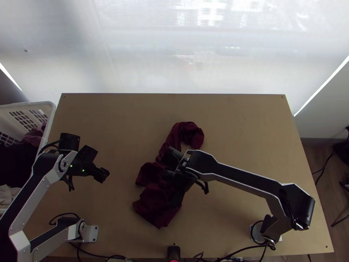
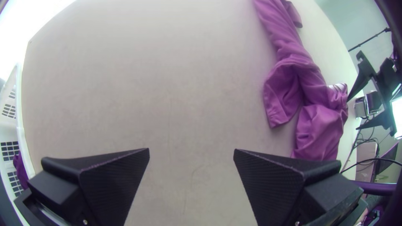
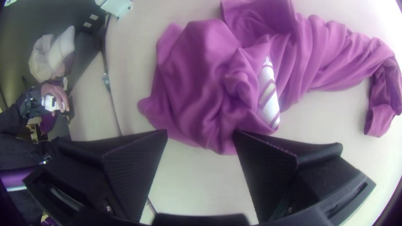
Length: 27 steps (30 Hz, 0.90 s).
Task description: Fold the t-shirt
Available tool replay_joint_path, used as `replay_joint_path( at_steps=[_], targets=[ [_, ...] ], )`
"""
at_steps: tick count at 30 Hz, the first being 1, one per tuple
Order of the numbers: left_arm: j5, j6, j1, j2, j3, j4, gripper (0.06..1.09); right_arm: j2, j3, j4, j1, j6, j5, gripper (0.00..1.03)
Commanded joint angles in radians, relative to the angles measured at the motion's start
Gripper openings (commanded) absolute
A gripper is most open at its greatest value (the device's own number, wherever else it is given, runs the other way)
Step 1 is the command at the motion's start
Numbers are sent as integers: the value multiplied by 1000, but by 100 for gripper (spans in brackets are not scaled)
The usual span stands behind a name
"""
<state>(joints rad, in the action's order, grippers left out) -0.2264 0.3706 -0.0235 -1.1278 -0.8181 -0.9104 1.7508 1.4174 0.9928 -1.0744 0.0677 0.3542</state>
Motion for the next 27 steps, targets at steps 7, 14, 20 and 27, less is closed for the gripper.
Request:
replay_joint_path(
  at_steps=[7,14,20,27],
  targets=[
    [1,-16,8,6,-1,-7,103,32,-120,-157,-1,23,-50,53],
    [1,-6,16,6,4,-8,103,13,-156,-212,14,58,-50,11],
    [-1,-16,8,8,2,-8,103,-120,-149,-171,33,92,-44,3],
    [-1,-39,-62,-3,-10,-2,103,-336,-95,-16,123,112,-26,3]
  ],
)
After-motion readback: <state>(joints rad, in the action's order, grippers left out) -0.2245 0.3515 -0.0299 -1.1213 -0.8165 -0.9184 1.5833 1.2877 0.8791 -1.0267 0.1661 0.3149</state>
